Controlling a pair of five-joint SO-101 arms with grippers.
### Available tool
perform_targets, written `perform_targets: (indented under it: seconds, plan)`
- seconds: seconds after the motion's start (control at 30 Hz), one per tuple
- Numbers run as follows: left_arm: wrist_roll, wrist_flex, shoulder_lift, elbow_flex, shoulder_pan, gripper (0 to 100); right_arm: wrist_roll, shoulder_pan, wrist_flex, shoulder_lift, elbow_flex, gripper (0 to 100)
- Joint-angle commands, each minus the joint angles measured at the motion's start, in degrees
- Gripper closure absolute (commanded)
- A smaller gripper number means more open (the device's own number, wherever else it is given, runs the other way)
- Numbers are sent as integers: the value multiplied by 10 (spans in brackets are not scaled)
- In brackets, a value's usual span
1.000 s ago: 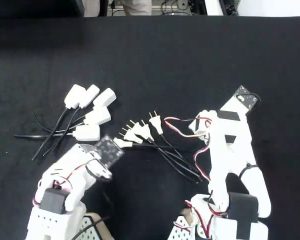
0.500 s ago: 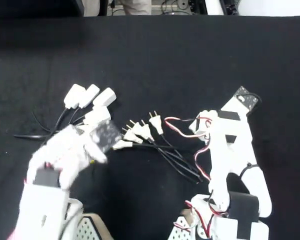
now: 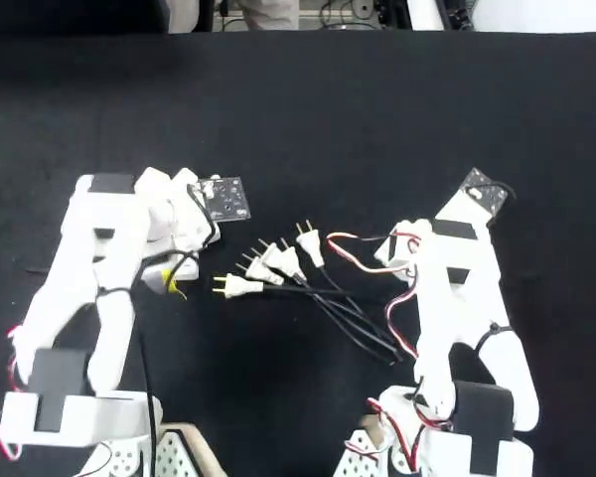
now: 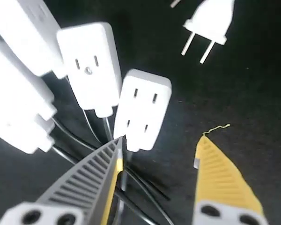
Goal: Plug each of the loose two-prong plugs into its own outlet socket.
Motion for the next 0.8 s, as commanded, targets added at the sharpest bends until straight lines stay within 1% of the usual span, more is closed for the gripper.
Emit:
perform_targets:
  seconds: [0.0,0.17,0.3,0.43,0.6,0.67,0.7,0.77]
  plan:
    - [-58,-13,35,-52,-7,752,4,4,-6,0,-26,970]
    - [-76,-63,86,-46,-8,755,5,4,-22,0,-24,970]
    - [-100,-119,108,-12,-16,780,5,4,-58,0,-6,970]
    - [-108,-164,112,22,-20,780,5,4,-61,0,-5,970]
    - [-112,-173,109,48,-12,788,5,4,-63,0,-4,970]
    - [-110,-168,109,50,-12,830,5,4,-63,0,-4,970]
    - [-109,-165,109,54,-11,865,5,4,-63,0,-3,970]
    - [-85,-153,108,62,-2,941,5,4,-63,0,-3,970]
